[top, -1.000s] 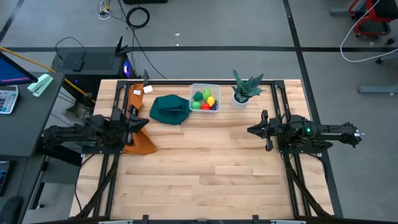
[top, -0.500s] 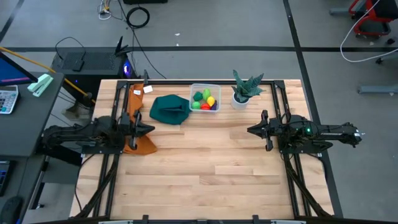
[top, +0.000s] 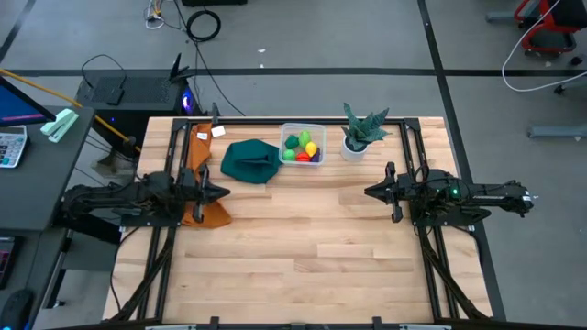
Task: Pick and placing Produce into tupperware
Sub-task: Return to Home Position
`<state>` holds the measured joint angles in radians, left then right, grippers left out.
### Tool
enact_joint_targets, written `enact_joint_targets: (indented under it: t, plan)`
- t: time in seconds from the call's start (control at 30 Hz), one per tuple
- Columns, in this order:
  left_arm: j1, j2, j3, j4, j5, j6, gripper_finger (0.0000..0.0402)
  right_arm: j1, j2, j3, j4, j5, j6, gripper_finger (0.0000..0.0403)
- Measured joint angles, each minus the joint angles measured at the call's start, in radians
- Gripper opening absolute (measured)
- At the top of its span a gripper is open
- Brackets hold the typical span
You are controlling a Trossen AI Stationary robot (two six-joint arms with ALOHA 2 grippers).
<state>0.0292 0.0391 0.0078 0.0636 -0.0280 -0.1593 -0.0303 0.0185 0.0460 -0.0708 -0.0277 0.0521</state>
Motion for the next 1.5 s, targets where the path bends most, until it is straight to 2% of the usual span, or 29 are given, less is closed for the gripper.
enact_joint_targets:
  t: [0.23, 0.53, 0.73, 1.13, 1.5]
  plan:
    - [0.000, 0.000, 0.000, -0.013, 0.029, 0.044, 0.0004, 0.000, 0.000, 0.000, 0.000, 0.000, 0.000, 0.0000]
    - [0.000, 0.000, 0.000, -0.019, 0.032, 0.074, 0.0015, 0.000, 0.000, 0.000, 0.000, 0.000, -0.001, 0.0000]
    - [0.000, 0.000, -0.001, -0.015, 0.033, 0.033, 0.0009, 0.000, 0.000, 0.000, 0.000, 0.000, -0.001, 0.0000]
    - [0.000, 0.000, -0.001, -0.019, 0.034, 0.015, 0.0040, 0.000, 0.000, 0.000, 0.000, 0.000, -0.002, 0.0000]
    - [0.000, 0.000, -0.001, -0.020, 0.032, -0.013, 0.0026, 0.000, 0.000, 0.000, 0.000, 0.000, -0.003, 0.0000]
